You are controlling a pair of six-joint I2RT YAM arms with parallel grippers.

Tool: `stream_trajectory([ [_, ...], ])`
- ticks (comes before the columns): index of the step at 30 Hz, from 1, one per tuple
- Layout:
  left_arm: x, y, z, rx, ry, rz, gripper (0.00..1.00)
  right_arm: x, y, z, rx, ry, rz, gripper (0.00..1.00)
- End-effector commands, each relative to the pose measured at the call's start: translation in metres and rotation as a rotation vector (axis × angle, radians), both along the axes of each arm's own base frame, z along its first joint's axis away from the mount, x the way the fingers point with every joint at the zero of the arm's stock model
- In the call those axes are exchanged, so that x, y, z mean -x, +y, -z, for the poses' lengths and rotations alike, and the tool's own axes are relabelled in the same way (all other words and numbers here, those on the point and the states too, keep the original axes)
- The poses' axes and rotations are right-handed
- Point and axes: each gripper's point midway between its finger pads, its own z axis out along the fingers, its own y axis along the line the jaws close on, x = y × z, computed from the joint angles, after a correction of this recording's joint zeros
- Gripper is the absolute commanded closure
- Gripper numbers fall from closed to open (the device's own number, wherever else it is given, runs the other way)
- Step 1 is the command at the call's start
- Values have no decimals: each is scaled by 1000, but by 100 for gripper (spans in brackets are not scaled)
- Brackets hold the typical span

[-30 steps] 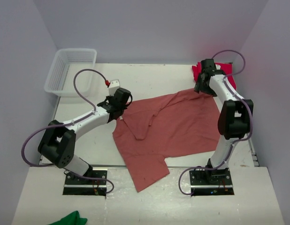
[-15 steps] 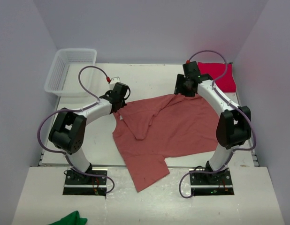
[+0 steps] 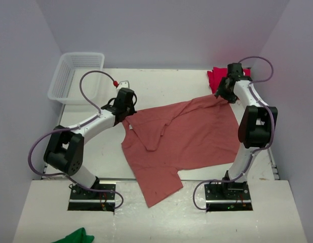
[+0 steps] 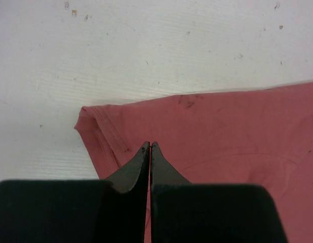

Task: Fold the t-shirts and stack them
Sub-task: Fold the flattened tshirt in 1/3 of the way

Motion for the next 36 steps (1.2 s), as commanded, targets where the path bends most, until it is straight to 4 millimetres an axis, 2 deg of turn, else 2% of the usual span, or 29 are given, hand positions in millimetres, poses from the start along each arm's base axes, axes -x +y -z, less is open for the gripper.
stream_trajectory([
  [1, -7, 8, -3, -38, -28, -9, 100, -13, -13, 6, -16, 1, 3, 38],
  [2, -11, 6, -3, -36, -31, -11, 100, -14, -14, 9, -21, 5, 6, 38],
  [3, -13, 5, 6, -45, -11, -12, 100, -16, -16, 10, -16, 4, 11, 39],
  [4, -18, 2, 7, -40, -9, -10, 100, -17, -18, 15, -16, 15, 21, 40],
  [5, -20, 0, 18, -46, 15, -11, 100, -18, -19, 17, -16, 16, 28, 42],
  [7, -27, -5, 21, -37, 19, -4, 100, -21, -24, 21, -20, 21, 42, 43],
  [8, -29, -6, 31, -44, 38, -4, 100, -23, -27, 22, -16, 20, 49, 45],
  [12, -35, -6, 40, -53, 50, -7, 100, -25, -37, 29, -24, 31, 72, 47],
  [19, -42, 4, 49, -59, 58, -21, 100, -31, -56, 32, -31, 32, 124, 48],
  [24, -44, 17, 59, -66, 76, -48, 100, -36, -61, 36, -39, 38, 158, 50],
  [29, -42, 21, 62, -56, 85, -51, 100, -38, -65, 45, -27, 67, 188, 61],
  [36, -44, 23, 56, -59, 74, -52, 100, -48, -68, 45, -23, 82, 199, 69],
])
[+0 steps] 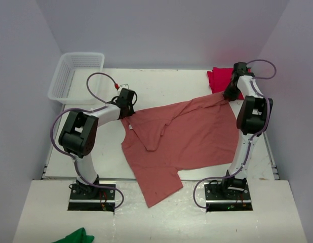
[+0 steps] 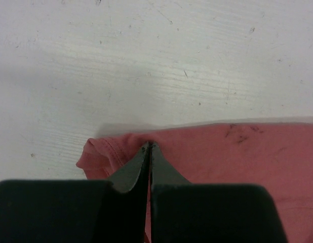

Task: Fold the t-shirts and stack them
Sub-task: Fold the flattened tshirt in 1/3 of the way

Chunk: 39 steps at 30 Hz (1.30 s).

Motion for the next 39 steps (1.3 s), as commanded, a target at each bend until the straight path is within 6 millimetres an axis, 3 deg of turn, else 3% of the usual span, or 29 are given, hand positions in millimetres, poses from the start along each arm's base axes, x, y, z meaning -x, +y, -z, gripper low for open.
stream_trajectory([
  [1, -15, 4, -18, -8, -65, 0, 100, -6, -6, -12, 24, -11, 34, 71],
  [3, -18, 9, -15, -21, -65, -16, 100, -7, -7, -10, 28, -8, 40, 76],
  [7, -19, 17, 7, -40, -13, -35, 100, -8, -9, -15, 36, -33, 55, 100],
  [15, -19, 22, 33, -31, 42, -63, 100, 0, -7, -28, 46, -76, 67, 100],
  [21, -17, 30, 42, -37, 64, -84, 100, 17, 0, -62, 87, -133, 68, 100],
  [22, -16, 30, 41, -34, 62, -84, 100, 21, -1, -75, 94, -159, 71, 100],
  [26, -14, 30, 40, -33, 59, -83, 100, 38, -3, -91, 118, -175, 88, 100],
  [32, -13, 29, 33, -19, 43, -81, 100, 67, -12, -81, 171, -117, 137, 100],
  [39, -10, 31, 32, -25, 44, -81, 100, 82, -19, -73, 214, -81, 167, 100],
])
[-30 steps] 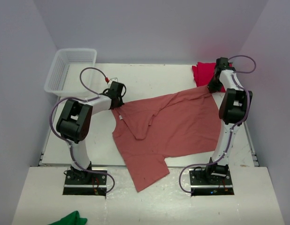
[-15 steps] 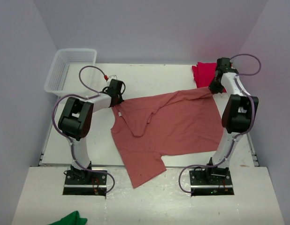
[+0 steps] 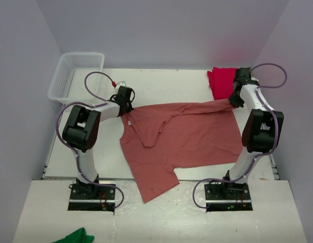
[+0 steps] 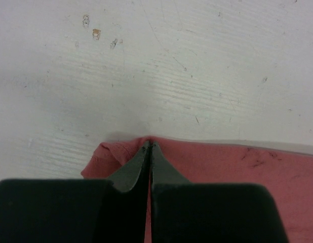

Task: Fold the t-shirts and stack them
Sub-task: Fold the flattened tshirt in 1/3 of the way

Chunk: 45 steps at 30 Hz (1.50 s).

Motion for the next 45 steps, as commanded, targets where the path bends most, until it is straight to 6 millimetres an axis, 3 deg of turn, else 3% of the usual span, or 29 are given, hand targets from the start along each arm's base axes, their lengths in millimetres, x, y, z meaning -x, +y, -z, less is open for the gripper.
stream_trajectory([
  [1, 22, 17, 19, -32, 85, -23, 100, 3, -14, -14, 69, -30, 60, 100],
  [10, 23, 16, 16, -25, 82, -28, 100, 23, -19, 25, 93, 86, 95, 100],
  [14, 27, 10, 12, -18, 71, -11, 100, 17, -12, 31, 61, 77, 73, 100],
  [17, 30, 8, -9, -76, 22, -22, 100, 13, -11, 27, 55, 64, 64, 100],
  [21, 38, -3, -59, -164, -103, -42, 76, 9, -5, 28, 31, 55, 43, 100],
  [24, 53, -20, -84, -211, -153, -27, 52, 10, -4, 31, 21, 66, 36, 100],
  [26, 68, -25, -93, -262, -161, -27, 46, 8, -2, 33, 12, 57, 33, 100],
  [27, 74, -28, -100, -254, -177, -31, 37, 7, 1, 35, -2, 59, 25, 100],
  [30, 98, -38, -105, -239, -178, 5, 38, 7, 3, 37, -10, 61, 18, 100],
  [34, 137, -54, -79, -141, -78, 100, 48, 6, 6, 35, -23, 51, 9, 100],
  [40, 166, -72, -68, 20, -27, 177, 52, 5, 10, 34, -41, 39, -1, 100],
  [45, 190, -93, -63, 115, 7, 245, 49, 5, 13, 35, -53, 38, -11, 100],
])
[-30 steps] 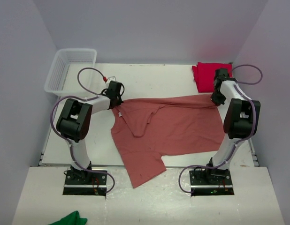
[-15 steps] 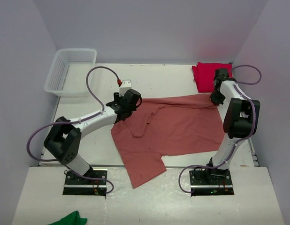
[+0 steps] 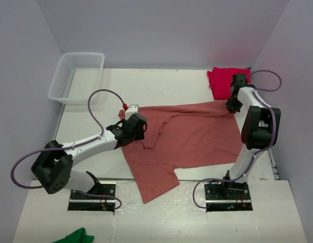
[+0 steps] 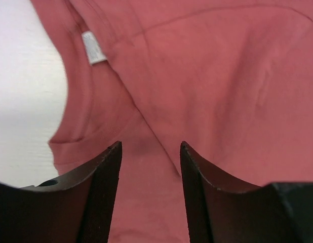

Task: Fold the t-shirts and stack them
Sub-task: Fold the flattened tshirt in 1/3 of the way

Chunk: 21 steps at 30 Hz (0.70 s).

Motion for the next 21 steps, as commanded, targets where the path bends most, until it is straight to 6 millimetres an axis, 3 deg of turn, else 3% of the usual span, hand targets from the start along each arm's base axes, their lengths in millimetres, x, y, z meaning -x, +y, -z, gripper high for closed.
stream_trajectory([
  [1, 16, -25, -3, 128, 22, 39, 48, -6, 5, -7, -11, -38, -11, 100],
  [10, 35, -56, 3, 236, 60, 121, 48, -6, 6, -5, -14, -34, -17, 100],
  [21, 40, -66, 23, 253, 119, 143, 53, -6, 6, -6, -11, -35, -17, 100],
])
